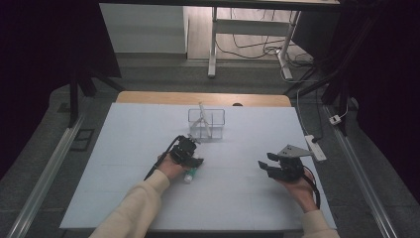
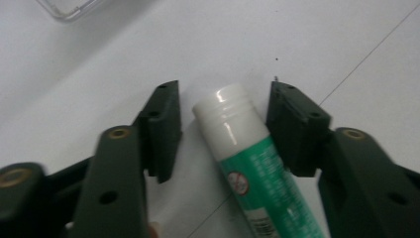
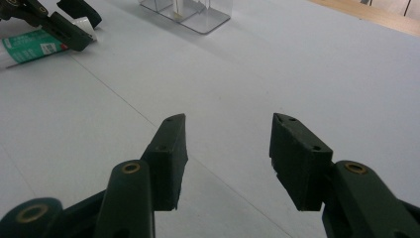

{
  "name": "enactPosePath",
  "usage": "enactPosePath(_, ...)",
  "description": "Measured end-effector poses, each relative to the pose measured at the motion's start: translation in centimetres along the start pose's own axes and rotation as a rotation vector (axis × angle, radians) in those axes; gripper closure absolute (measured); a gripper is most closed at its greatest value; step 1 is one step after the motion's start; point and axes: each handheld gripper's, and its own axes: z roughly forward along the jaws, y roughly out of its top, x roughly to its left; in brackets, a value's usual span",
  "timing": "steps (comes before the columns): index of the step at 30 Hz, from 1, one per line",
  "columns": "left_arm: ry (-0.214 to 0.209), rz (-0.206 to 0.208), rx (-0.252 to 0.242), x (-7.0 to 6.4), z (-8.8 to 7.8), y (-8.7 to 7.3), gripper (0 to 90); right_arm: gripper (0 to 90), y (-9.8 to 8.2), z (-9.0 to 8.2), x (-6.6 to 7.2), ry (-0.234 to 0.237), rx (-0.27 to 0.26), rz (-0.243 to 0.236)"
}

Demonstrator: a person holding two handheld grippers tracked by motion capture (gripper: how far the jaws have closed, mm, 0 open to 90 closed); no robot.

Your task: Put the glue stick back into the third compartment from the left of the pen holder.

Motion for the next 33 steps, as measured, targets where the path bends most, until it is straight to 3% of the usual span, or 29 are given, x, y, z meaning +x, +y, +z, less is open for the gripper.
enactPosePath(4, 0.023, 0.009, 0.015, -0.5, 0.0, 0.1, 55.7, 48.3, 0.0, -0.1, 0.0, -0.008, 0.002, -0.002)
enactPosePath(22, -0.016, -0.037, 0.002, 0.0, -0.3, -0.3, 59.8, 48.3, 0.0, -0.2, -0.2, -0.015, -0.002, 0.003)
enactPosePath(33, -0.045, -0.03, -0.048, -0.1, -1.1, -0.5, 63.8, 48.3, 0.0, -0.3, -0.3, -0.02, -0.012, 0.004)
